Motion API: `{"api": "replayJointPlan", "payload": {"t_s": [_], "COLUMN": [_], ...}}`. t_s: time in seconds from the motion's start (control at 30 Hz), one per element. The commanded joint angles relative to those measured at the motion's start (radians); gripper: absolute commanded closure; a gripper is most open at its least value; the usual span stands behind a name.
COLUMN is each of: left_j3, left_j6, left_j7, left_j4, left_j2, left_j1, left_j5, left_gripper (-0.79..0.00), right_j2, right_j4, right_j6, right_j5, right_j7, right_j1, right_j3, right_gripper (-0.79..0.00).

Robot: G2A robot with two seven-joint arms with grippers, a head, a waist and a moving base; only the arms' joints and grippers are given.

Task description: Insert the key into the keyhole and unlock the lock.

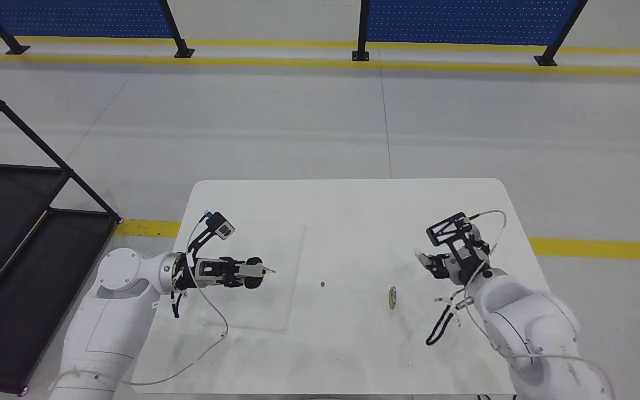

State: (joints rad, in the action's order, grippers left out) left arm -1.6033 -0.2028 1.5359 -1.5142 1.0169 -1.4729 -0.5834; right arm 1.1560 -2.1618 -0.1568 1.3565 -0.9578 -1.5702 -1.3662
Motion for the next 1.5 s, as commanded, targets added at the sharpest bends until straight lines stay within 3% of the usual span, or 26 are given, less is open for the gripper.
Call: {"api": "replayJointPlan", "payload": {"t_s": [0.0, 0.27, 0.4, 1.47], "left_j3": [0.000, 0.000, 0.000, 0.000], "left_j6": [0.000, 0.000, 0.000, 0.000], "left_j7": [0.000, 0.000, 0.000, 0.000], "left_j4": [0.000, 0.000, 0.000, 0.000], "left_j2": [0.000, 0.000, 0.000, 0.000], "left_j1": [0.000, 0.000, 0.000, 0.000], "left_j5": [0.000, 0.000, 0.000, 0.000], "left_gripper": [0.000, 0.000, 0.000, 0.000], "right_j2": [0.004, 0.019, 0.026, 0.030], "right_j4": [-0.011, -0.003, 0.016, 0.013], "right_j6": [0.022, 0.131, 0.167, 0.197], "right_j5": [-0.044, -0.084, -0.076, -0.106], "right_j7": [-0.139, -0.411, -0.492, -0.509], "right_j1": [0.024, 0.146, 0.200, 0.209], "right_j3": [0.029, 0.119, 0.161, 0.166], "right_gripper": [-0.785, -0.785, -0.785, -0.785]}}
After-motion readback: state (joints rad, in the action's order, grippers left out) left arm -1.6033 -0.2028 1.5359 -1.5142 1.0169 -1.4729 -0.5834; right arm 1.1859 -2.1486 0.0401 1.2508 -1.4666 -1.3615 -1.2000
